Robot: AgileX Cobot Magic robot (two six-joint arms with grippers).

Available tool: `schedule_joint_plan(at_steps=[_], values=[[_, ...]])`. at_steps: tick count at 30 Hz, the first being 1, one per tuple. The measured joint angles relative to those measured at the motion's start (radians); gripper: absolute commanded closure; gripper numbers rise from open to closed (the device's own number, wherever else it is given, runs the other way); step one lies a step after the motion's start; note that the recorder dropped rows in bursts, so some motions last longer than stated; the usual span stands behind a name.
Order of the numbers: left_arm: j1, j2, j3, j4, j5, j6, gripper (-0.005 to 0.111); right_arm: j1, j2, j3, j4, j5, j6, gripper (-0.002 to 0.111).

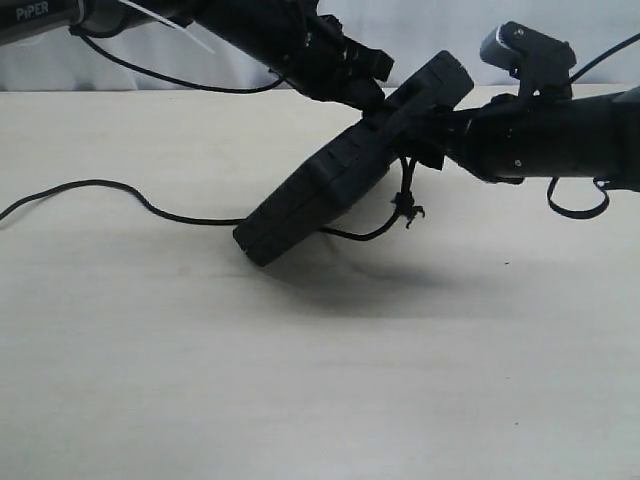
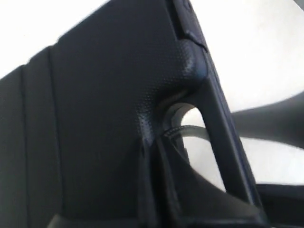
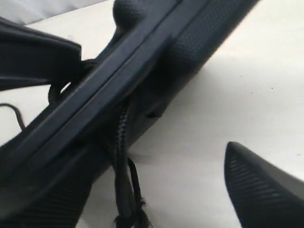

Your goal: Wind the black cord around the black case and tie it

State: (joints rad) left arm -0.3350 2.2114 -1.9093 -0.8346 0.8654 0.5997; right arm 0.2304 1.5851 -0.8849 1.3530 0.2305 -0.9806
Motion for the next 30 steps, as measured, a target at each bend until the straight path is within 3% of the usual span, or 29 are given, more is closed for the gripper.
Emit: schedule_joint_plan(at_steps=[7,13,22,28,30], values=[[-0.006,-0.036,0.0,-0.004,0.046,0.0,0.107,-0.116,-0.122,-0.006,-0.322,0.061,0.201,0.027],[-0.008,-0.037,0.0,-0.004,0.05,0.0,0.107,-0.197,-0.193,-0.008,-0.403,0.162,0.26,0.027],[-0.008,-0.037,0.0,0.007,0.06,0.0,0.107,-0.139,-0.189,0.005,-0.493,0.275,0.144,0.027],[-0.008,-0.037,0.0,0.071,0.092,0.0,0.107,-0.136,-0.187,0.009,-0.696,0.286,0.363,0.027],[-0.008,-0.037,0.0,0.091,0.099,0.0,0.107,-0.136,-0.178,0.009,-0.778,0.29,0.427,0.033]])
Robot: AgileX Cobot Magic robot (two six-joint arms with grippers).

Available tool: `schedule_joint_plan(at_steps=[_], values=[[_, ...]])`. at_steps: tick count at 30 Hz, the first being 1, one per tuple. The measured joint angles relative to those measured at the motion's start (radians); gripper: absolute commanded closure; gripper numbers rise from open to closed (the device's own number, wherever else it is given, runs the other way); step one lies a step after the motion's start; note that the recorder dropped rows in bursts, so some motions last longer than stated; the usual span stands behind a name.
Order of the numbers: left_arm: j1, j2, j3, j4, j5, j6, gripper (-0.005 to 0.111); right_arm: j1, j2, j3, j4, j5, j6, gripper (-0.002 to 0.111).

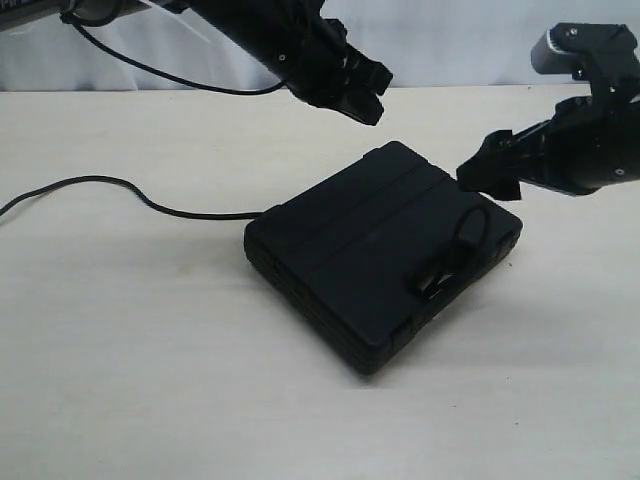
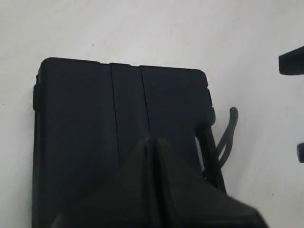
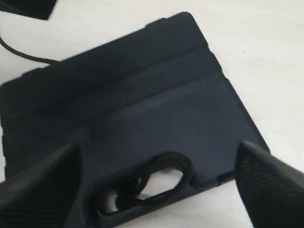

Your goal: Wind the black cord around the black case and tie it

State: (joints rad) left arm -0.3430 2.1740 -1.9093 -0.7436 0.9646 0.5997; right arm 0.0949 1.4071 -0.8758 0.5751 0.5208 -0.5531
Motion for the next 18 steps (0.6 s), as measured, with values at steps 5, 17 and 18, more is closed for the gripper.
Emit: schedule_joint_plan(at_steps=[5,17,18], values=[[0.0,0.0,0.0,0.072,0.03,0.0,0.107,0.0,0.065,0.002,-0.029,0.045,0.046,0.043],[0.012,0.0,0.0,0.363,0.046,-0.183,0.107,0.0,0.249,0.002,0.133,0.044,-0.003,0.084],[0.02,0.0,0.0,0.368,0.046,-0.2,0.107,0.0,0.256,0.002,0.142,0.044,-0.004,0.092]])
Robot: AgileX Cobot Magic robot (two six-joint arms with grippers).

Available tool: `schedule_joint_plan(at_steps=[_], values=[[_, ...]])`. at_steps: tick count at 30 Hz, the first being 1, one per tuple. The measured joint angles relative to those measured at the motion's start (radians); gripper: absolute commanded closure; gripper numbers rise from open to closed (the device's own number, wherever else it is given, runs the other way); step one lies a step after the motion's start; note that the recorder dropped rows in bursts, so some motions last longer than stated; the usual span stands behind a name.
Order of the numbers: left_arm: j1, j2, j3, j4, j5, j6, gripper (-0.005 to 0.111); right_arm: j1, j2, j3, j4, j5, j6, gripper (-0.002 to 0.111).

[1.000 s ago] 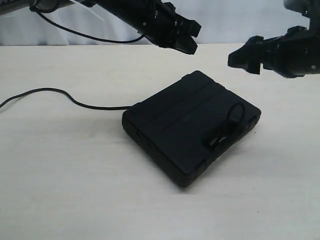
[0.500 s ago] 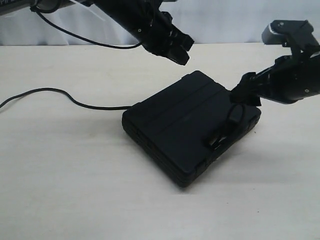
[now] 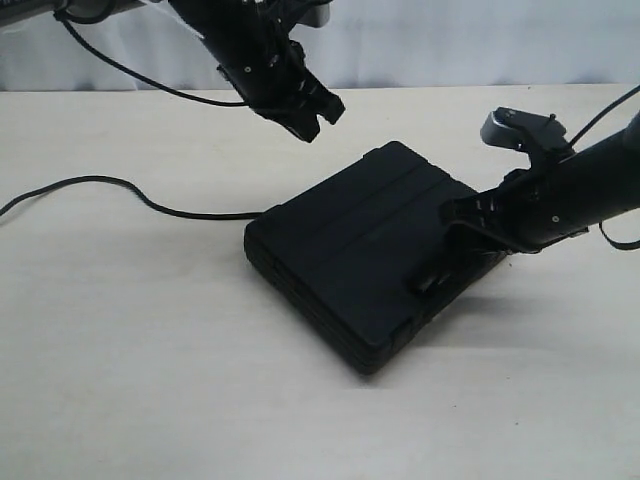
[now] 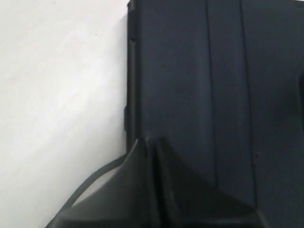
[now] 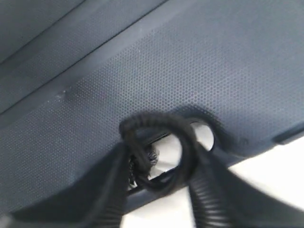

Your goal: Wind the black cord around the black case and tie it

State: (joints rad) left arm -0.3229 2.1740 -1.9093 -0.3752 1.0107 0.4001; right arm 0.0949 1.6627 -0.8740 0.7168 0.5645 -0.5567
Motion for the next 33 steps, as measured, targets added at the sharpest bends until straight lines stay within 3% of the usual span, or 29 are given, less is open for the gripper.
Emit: schedule_joint_plan(at_steps=[2,9,17,24,33], values=[[0.022,0.002,0.0,0.015,0.006,-0.036,0.107,0.0,0.013,0.0,0.016,-0.004,-0.003,0.104],[0.11,0.075,0.0,0.039,0.119,-0.095,0.107,0.0,-0.001,0.0,0.029,-0.067,-0.001,0.104],[0.097,0.145,0.032,-0.001,0.184,-0.089,0.107,0.0,-0.011,-0.15,0.023,-0.066,0.018,0.104],[0.068,0.143,0.139,-0.069,0.171,-0.016,0.107,0.0,-0.016,-0.273,-0.051,-0.029,0.071,0.104],[0.087,-0.023,0.139,-0.035,0.082,-0.015,0.107,0.0,-0.117,-0.359,-0.063,0.019,0.076,0.104]])
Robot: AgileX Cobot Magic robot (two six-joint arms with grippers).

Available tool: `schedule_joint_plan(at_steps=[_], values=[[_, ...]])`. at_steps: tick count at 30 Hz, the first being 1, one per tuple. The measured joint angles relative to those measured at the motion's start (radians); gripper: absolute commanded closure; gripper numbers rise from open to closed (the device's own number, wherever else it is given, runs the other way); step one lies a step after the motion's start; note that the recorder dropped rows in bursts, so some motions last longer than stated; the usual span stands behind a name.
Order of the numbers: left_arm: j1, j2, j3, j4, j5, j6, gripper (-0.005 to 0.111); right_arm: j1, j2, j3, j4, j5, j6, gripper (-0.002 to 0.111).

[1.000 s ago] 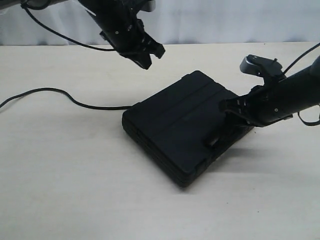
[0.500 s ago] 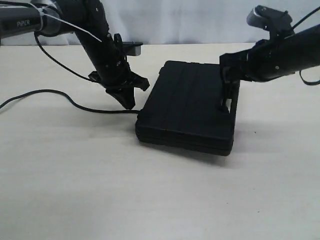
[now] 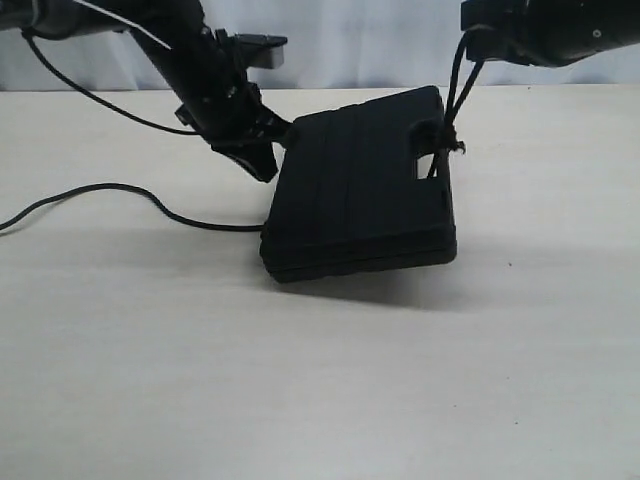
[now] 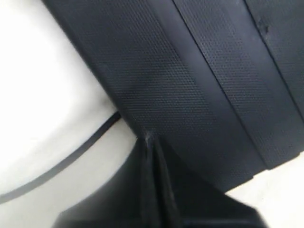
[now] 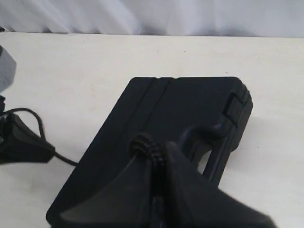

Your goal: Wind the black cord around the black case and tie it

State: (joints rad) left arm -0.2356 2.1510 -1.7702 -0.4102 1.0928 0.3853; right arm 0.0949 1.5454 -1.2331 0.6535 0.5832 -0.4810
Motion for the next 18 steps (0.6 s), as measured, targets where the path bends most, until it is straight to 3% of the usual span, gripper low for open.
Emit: schedule_joint_plan(at_steps=[5,12,18], values=[[0.086,-0.013,0.0,0.0,0.0,-0.044,0.107,0.0,0.038,0.013,-0.022,0.064,0.0,0.104],[0.273,-0.029,0.0,0.011,0.0,-0.087,0.107,0.0,0.061,0.017,-0.074,0.065,0.024,0.104],[0.391,-0.055,0.022,0.011,0.018,-0.096,0.107,0.0,0.063,-0.071,-0.172,0.08,0.118,0.104]])
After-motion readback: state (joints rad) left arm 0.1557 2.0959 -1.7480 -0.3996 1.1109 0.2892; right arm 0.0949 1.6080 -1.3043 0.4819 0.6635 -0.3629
